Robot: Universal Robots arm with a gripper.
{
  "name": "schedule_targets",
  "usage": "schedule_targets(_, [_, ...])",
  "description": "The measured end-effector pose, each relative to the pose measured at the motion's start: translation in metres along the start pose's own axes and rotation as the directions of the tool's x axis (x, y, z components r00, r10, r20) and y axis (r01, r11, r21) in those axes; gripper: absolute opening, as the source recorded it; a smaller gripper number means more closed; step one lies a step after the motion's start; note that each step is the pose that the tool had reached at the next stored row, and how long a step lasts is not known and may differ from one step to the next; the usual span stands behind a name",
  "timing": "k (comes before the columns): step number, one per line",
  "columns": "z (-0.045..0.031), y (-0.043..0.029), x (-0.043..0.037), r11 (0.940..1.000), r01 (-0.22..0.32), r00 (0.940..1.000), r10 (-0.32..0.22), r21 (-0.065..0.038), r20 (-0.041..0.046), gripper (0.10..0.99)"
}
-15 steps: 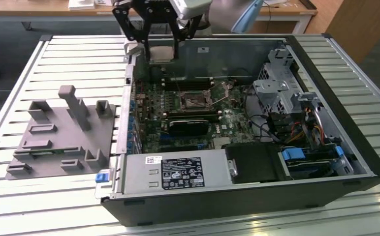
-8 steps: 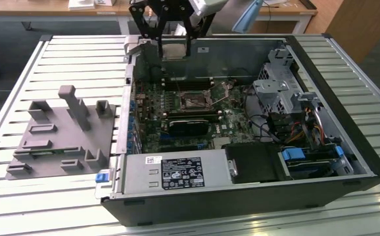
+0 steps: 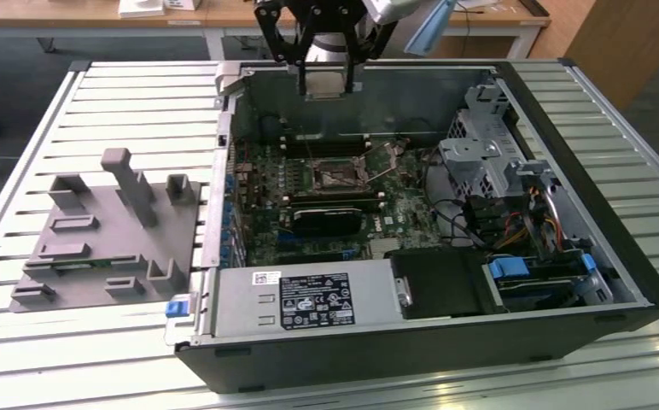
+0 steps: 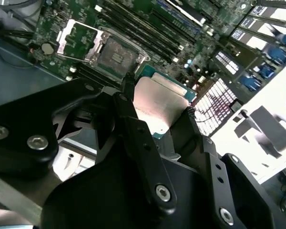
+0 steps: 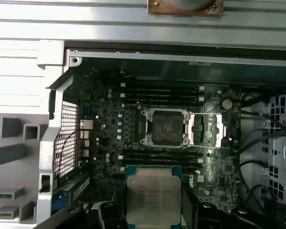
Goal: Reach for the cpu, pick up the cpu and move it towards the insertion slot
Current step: 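Pick up the cpu and move it towards the insertion slot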
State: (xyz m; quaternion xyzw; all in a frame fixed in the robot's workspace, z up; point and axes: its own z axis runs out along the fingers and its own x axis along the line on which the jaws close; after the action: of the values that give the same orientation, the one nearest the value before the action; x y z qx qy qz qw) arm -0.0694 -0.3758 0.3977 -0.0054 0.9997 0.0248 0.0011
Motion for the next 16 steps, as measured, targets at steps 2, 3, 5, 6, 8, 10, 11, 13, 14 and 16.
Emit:
schedule_targets(2, [0.0003,0.0021,-0.0042,1.0,0.0,1.0,0.0,0.0,0.0,0.545])
schedule_targets(3, [0.0004,0.0031,-0.0067,1.0,0.0,1.0,0.0,0.0,0.0,0.545])
schedule_targets(5, [0.0007,0.0052,-0.0124,1.0,0.0,1.0,0.0,0.0,-0.0001,0.545])
schedule_targets(6, [0.0008,0.0063,-0.0153,1.0,0.0,1.0,0.0,0.0,-0.0001,0.545])
schedule_targets(8, [0.0011,0.0078,-0.0219,1.0,0.0,1.0,0.0,0.0,0.0,0.545])
schedule_targets(10, [0.0013,0.0085,-0.0294,1.0,0.0,1.0,0.0,0.0,0.0,0.545])
schedule_targets(11, [0.0014,0.0086,-0.033,1.0,0.0,1.0,0.0,0.0,0.0,0.545])
schedule_targets(13, [0.0016,0.0087,-0.0401,1.0,-0.001,1.0,0.001,0.0,0.0,0.545])
schedule_targets(14, [0.0017,0.0087,-0.0434,1.0,-0.001,1.0,0.001,0.0,0.0,0.545])
schedule_targets(16, [0.002,0.0086,-0.0495,1.0,-0.001,1.0,0.001,0.0,0.0001,0.545])
